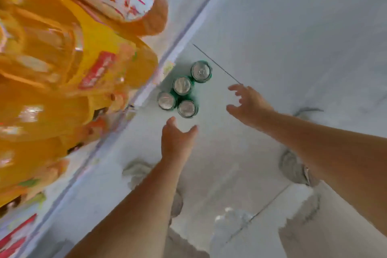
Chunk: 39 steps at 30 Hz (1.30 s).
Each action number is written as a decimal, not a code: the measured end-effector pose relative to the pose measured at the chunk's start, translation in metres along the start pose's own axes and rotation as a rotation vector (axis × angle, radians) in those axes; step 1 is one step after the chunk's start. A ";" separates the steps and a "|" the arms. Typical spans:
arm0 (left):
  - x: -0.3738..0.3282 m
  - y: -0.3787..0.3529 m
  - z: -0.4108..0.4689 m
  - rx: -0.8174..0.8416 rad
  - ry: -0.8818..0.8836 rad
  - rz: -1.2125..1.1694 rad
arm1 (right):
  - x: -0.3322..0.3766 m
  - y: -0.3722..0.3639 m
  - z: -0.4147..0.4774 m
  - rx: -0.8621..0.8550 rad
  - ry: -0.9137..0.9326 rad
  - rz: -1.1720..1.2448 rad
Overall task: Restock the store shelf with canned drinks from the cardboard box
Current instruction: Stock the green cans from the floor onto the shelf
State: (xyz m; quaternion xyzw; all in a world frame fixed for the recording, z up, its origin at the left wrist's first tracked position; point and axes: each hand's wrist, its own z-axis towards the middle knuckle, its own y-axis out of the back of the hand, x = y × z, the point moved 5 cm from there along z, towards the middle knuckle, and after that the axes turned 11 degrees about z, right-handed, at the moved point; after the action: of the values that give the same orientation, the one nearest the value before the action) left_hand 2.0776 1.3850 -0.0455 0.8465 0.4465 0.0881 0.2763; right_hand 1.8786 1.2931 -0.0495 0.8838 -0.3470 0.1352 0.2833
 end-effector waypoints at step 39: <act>-0.084 0.439 -0.525 -0.602 -0.772 -0.344 | 0.362 0.273 -0.513 -0.164 0.827 0.452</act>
State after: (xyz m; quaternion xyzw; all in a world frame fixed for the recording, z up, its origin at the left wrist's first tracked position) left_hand 2.1308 1.3247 0.6393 0.6146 0.3997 -0.1529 0.6627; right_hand 1.9301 1.2405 0.6308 0.6331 -0.3982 0.5058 0.4299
